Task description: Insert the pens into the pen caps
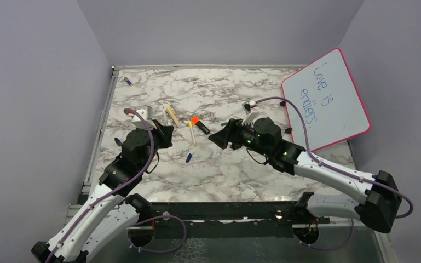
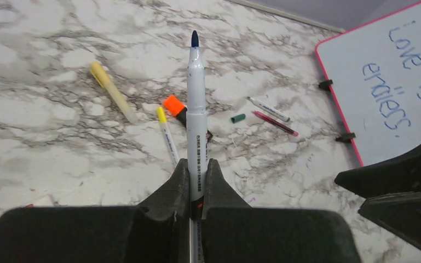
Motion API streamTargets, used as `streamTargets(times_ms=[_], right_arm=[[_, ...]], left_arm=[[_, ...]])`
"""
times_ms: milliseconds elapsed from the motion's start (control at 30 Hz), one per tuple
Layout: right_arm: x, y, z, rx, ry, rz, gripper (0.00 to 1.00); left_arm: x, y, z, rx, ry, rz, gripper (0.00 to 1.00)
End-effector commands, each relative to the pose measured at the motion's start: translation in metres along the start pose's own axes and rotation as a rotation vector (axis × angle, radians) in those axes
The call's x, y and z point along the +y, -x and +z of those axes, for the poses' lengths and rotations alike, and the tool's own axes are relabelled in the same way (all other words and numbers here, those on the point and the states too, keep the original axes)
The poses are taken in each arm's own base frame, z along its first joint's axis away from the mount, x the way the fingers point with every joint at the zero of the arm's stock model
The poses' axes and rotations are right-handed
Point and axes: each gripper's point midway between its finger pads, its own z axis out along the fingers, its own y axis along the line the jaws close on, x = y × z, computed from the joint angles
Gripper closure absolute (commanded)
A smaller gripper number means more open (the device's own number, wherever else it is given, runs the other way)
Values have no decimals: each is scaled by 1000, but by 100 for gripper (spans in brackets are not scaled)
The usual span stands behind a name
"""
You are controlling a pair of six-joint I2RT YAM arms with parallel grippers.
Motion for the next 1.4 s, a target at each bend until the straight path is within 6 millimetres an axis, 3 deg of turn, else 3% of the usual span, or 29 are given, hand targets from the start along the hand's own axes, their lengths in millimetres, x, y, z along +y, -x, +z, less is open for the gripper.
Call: streamTargets(times_ms=[0,233,400,533,833,1367], right_arm=[[-21,-19,22,76,-69,-94,31],[-53,-89,73,379,-183,-117,32],[-59,-126,105,456,-343,-227,32],[-65,-146,117,463,-453,-270,32],[-89,-179,131,513,-603,-315,32],[-101,-186,149,515,-641,-381,52]], left_arm=[[32,23,-17,-75,173,39,100],[47,21,-26,-96,240,3,100],[59,23,-33,-105,311,-13,100],[70,24,-40,-123,368,-43,100],[73,27,-49,-156,369,-86,100],[71,26,-47,-140,364,-74,100]])
